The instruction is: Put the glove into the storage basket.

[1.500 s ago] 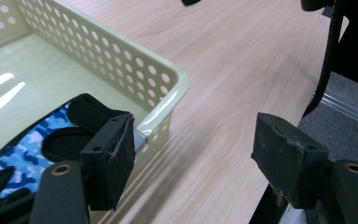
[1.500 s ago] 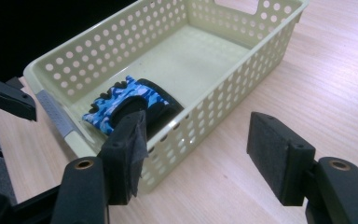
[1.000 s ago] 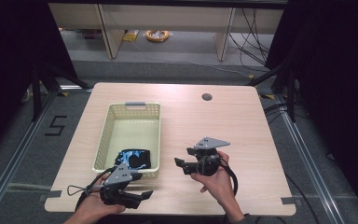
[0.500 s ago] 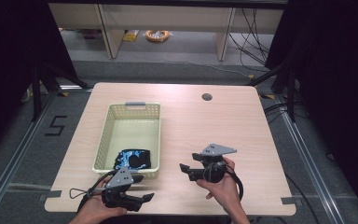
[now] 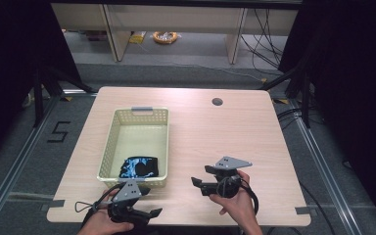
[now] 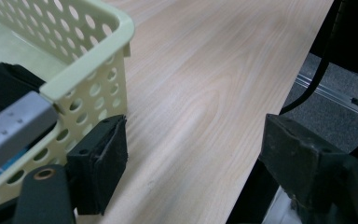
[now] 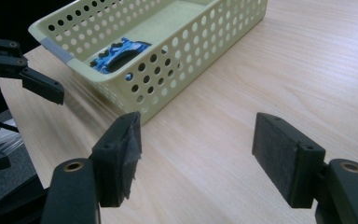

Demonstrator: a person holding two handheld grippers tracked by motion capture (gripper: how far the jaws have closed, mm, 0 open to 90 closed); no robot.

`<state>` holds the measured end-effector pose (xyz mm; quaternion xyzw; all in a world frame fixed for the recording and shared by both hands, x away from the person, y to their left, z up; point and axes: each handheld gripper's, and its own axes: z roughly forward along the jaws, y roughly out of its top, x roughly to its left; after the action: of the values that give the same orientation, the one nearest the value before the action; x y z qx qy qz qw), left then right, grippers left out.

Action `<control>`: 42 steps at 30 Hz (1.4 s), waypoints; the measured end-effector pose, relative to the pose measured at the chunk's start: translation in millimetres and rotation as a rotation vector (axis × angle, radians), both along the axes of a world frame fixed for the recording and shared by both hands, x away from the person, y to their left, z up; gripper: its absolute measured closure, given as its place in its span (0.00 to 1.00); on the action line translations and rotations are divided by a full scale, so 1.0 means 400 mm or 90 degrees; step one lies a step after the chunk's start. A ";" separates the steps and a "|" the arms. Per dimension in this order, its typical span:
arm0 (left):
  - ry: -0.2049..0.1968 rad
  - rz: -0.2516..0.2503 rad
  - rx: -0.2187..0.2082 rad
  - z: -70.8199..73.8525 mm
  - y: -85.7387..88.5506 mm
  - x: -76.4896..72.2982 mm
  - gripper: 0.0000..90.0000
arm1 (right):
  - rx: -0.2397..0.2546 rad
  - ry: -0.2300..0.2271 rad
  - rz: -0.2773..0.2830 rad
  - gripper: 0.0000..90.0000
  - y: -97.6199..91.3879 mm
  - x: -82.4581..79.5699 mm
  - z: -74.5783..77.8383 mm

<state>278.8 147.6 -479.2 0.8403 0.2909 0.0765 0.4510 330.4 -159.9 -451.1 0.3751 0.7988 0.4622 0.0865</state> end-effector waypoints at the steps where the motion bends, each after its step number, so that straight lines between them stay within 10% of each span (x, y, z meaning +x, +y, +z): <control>1: 0.000 0.001 0.004 -0.004 0.001 0.000 0.24 | 0.001 0.004 -0.003 0.37 0.000 -0.008 -0.003; 30: 0.005 -0.024 0.062 -0.051 0.015 -0.019 0.21 | 0.011 0.025 0.010 0.29 -0.042 -0.087 -0.049; 42: 0.033 -0.004 0.036 -0.065 0.008 -0.034 0.21 | -0.009 0.040 0.004 0.29 -0.050 -0.114 -0.063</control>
<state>265.2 150.6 -505.3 0.8551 0.2977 0.0617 0.4199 284.9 -180.0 -476.4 0.3865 0.8056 0.4447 0.0627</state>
